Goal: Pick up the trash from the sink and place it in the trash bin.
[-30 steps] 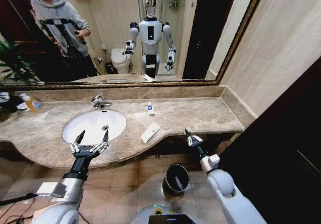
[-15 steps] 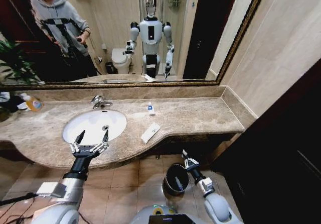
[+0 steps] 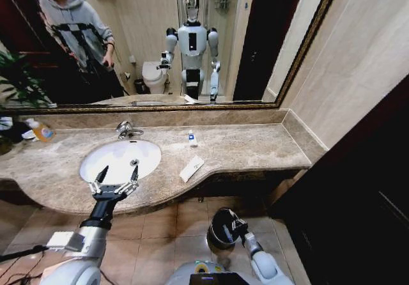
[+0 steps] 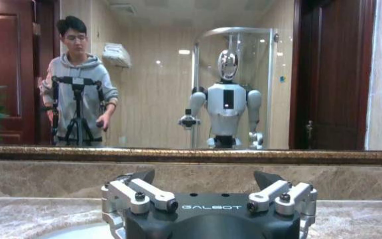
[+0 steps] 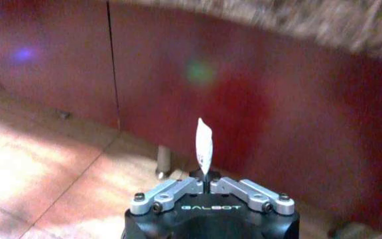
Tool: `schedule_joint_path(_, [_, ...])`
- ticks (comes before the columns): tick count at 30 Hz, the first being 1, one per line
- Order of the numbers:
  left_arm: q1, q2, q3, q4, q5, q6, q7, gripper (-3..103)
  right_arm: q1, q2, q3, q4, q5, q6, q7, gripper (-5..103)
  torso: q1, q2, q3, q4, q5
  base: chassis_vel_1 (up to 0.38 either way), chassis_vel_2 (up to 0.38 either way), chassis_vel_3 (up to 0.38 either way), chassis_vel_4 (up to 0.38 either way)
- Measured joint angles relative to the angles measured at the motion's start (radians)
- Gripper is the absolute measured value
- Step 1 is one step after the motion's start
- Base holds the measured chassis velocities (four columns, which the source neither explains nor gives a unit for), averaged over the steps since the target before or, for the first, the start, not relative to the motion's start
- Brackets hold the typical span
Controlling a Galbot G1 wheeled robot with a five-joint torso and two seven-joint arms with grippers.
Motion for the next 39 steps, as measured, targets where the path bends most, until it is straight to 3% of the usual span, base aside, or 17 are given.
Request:
schedule_joint_path(6, [0.000,0.000,0.000,0.000,0.000,0.000,0.000,100,0.071,0.043,0.005,-0.158,-0.031,0.016,0.001,1,0.000,0.000,0.000,0.0000,0.0000,0.000,0.000,0.000,0.000])
schedule_joint_path(17, [0.000,0.000,0.000,0.000,0.000,0.000,0.000,100,0.243,0.094,0.037,-0.505,-0.114,0.139,0.028,1,0.000,0.000,0.000,0.0001,0.0000,0.000,0.000,0.000,0.000])
schedule_joint_path(24, [0.000,0.000,0.000,0.000,0.000,0.000,0.000,100,0.259,0.096,0.038,-0.537,-0.136,0.150,0.030,-2,0.000,0.000,0.000,0.0000,0.0000,0.000,0.000,0.000,0.000])
schedule_joint_path(26, [0.000,0.000,0.000,0.000,0.000,0.000,0.000,100,0.261,0.096,0.039,-0.537,-0.135,0.150,0.031,3,0.000,0.000,0.000,0.0000,-0.0001,0.000,0.000,0.000,0.000])
schedule_joint_path(29, [0.000,0.000,0.000,0.000,0.000,0.000,0.000,100,0.258,0.094,0.039,-0.536,-0.132,0.150,0.032,19,0.000,0.000,0.000,0.0000,-0.0001,0.000,0.000,0.000,0.000])
schedule_joint_path(30, [0.000,0.000,0.000,0.000,0.000,0.000,0.000,100,0.258,0.094,0.039,-0.536,-0.132,0.150,0.032,19,0.000,0.000,0.000,0.0000,-0.0001,0.000,0.000,0.000,0.000])
schedule_joint_path(33, [0.000,0.000,0.000,0.000,0.000,0.000,0.000,100,0.257,0.093,0.039,-0.548,-0.133,0.177,0.043,35,0.000,0.000,0.000,0.0000,-0.0001,0.000,0.000,0.000,0.000])
schedule_joint_path(35, [0.000,0.000,0.000,0.000,0.000,0.000,0.000,100,0.256,0.093,0.039,-0.549,-0.133,0.180,0.045,35,0.000,0.000,0.000,0.0000,-0.0001,0.000,0.000,0.000,0.000])
schedule_joint_path(38, [0.000,0.000,0.000,0.000,0.000,0.000,0.000,100,0.248,0.089,0.039,-0.542,-0.133,0.183,0.050,51,0.000,0.000,0.000,-0.0001,0.0000,0.000,0.000,0.000,0.000])
schedule_joint_path(39, [0.000,0.000,0.000,0.000,0.000,0.000,0.000,100,0.245,0.089,0.039,-0.536,-0.132,0.183,0.053,51,0.000,0.000,0.000,-0.0001,-0.0001,0.000,0.000,0.000,0.000])
